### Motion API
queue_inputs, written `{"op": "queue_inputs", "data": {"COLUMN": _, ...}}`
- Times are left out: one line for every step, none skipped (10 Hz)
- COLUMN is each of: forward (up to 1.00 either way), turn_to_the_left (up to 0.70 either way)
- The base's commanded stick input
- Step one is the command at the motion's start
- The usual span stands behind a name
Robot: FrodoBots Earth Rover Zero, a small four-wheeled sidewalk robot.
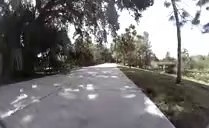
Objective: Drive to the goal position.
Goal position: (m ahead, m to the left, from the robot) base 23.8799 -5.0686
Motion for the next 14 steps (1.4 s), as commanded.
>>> {"op": "queue_inputs", "data": {"forward": 0.85, "turn_to_the_left": 0.0}}
{"op": "queue_inputs", "data": {"forward": 0.85, "turn_to_the_left": 0.0}}
{"op": "queue_inputs", "data": {"forward": 0.85, "turn_to_the_left": 0.0}}
{"op": "queue_inputs", "data": {"forward": 0.85, "turn_to_the_left": 0.0}}
{"op": "queue_inputs", "data": {"forward": 0.85, "turn_to_the_left": 0.0}}
{"op": "queue_inputs", "data": {"forward": 0.85, "turn_to_the_left": 0.0}}
{"op": "queue_inputs", "data": {"forward": 0.85, "turn_to_the_left": 0.0}}
{"op": "queue_inputs", "data": {"forward": 0.85, "turn_to_the_left": 0.0}}
{"op": "queue_inputs", "data": {"forward": 0.85, "turn_to_the_left": 0.0}}
{"op": "queue_inputs", "data": {"forward": 0.85, "turn_to_the_left": 0.0}}
{"op": "queue_inputs", "data": {"forward": 0.85, "turn_to_the_left": 0.0}}
{"op": "queue_inputs", "data": {"forward": 0.85, "turn_to_the_left": 0.0}}
{"op": "queue_inputs", "data": {"forward": 0.85, "turn_to_the_left": 0.0}}
{"op": "queue_inputs", "data": {"forward": 0.85, "turn_to_the_left": 0.0}}
